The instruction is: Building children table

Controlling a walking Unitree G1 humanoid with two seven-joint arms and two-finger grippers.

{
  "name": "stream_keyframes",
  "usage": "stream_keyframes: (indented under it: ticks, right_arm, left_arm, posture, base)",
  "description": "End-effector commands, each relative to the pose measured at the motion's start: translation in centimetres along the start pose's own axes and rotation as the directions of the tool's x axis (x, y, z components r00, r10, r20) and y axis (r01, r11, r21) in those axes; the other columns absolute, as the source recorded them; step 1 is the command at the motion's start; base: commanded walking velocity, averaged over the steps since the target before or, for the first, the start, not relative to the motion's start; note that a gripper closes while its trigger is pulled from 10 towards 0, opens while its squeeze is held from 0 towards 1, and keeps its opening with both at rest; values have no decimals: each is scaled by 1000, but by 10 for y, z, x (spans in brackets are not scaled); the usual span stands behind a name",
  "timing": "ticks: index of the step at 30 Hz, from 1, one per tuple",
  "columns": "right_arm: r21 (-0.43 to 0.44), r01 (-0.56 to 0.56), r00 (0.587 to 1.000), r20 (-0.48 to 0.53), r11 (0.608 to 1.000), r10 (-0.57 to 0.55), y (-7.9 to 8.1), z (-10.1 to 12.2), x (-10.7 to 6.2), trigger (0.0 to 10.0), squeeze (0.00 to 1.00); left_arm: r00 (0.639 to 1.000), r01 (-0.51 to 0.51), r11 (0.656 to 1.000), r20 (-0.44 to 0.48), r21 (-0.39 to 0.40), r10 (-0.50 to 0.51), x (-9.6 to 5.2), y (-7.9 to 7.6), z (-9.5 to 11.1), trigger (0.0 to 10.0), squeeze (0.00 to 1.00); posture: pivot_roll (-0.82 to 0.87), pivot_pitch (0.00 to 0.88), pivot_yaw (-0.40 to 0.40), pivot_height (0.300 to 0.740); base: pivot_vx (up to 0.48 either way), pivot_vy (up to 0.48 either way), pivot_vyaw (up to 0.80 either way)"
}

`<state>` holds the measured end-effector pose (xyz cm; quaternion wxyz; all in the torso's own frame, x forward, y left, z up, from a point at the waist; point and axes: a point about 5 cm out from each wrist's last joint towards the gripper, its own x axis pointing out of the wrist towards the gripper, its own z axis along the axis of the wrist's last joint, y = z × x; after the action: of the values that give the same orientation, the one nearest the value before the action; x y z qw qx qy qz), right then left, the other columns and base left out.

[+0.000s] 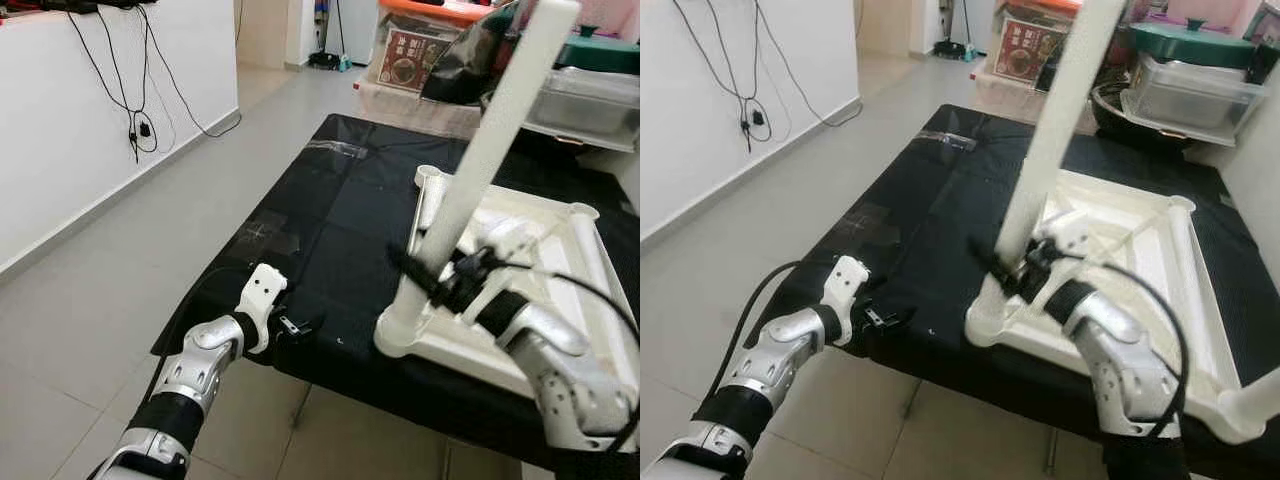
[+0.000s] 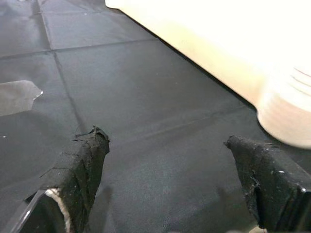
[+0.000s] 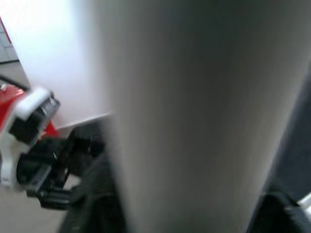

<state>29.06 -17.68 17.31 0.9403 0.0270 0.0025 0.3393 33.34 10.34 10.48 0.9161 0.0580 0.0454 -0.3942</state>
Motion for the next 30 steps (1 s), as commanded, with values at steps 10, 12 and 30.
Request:
stream_keyframes:
  ticks: [10,12,30]
  right_arm:
    - [109,769,640,-130,630,-758,-52,-40,-11,0,0]
    - [126,887,461,-175,445,-870,-56,-51,-31,0,0]
    - [204,378,898,157,903,-412,-3,8,-7,10000,0]
  left_arm:
    - [1000,3,1000,-13,12,-3,-2,-1,-4,10000,0]
    - [1000,8,1000,-15,10,-7,-2,-3,-5,10000,0]
    - [1000,12,1000,-14,6,-12,0,-2,-4,10000,0]
  posture:
    - [151,0,-123,740]
    - [148,0,-120,740]
    - [132,0,-118,740]
  base:
    - [0,0,0]
    - [0,0,0]
    - [0,0,0]
